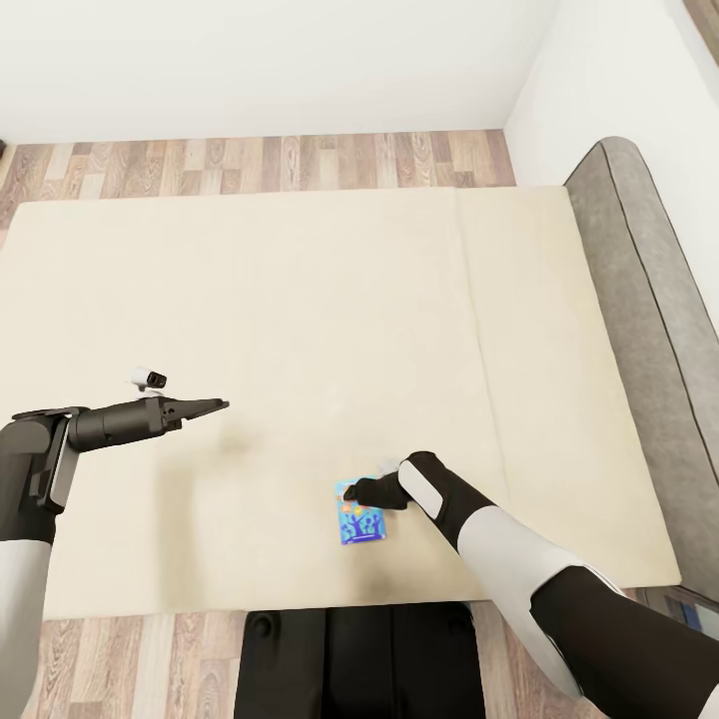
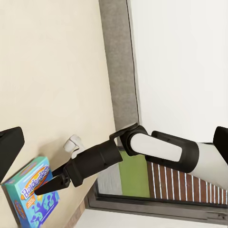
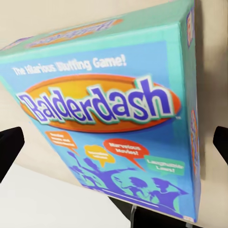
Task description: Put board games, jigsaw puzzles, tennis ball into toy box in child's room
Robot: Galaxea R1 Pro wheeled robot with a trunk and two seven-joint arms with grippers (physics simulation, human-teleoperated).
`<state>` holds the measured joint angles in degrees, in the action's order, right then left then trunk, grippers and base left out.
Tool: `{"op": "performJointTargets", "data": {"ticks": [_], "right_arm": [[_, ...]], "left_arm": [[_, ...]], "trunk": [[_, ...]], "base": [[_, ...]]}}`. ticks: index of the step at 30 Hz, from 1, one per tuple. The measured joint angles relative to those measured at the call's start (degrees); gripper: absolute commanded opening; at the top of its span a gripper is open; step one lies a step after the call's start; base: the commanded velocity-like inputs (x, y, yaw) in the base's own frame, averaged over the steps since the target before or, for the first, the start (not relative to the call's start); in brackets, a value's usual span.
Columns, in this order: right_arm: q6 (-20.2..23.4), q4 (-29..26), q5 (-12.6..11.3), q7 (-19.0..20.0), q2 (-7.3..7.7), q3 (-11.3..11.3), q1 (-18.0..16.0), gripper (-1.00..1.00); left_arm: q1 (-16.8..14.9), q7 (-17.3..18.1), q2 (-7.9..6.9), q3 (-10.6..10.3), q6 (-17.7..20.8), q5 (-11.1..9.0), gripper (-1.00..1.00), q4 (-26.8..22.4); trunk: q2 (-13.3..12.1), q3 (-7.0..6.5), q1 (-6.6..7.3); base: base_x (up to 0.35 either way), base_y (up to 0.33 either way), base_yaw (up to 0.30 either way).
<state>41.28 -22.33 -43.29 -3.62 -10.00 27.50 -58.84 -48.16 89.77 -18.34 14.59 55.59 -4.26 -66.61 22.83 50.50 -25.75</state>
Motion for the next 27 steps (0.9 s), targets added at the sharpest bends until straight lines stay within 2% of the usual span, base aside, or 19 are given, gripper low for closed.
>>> {"op": "performJointTargets", "data": {"ticks": [27], "right_arm": [[-0.08,-0.06,-0.02,0.12,0.0,0.02,0.0,1.0]], "left_arm": [[0.0,0.0,0.0,0.0,-0.01,0.0,1.0,0.0]], "trunk": [[0.0,0.0,0.0]], "base": [[0.0,0.037,0.0]]}}
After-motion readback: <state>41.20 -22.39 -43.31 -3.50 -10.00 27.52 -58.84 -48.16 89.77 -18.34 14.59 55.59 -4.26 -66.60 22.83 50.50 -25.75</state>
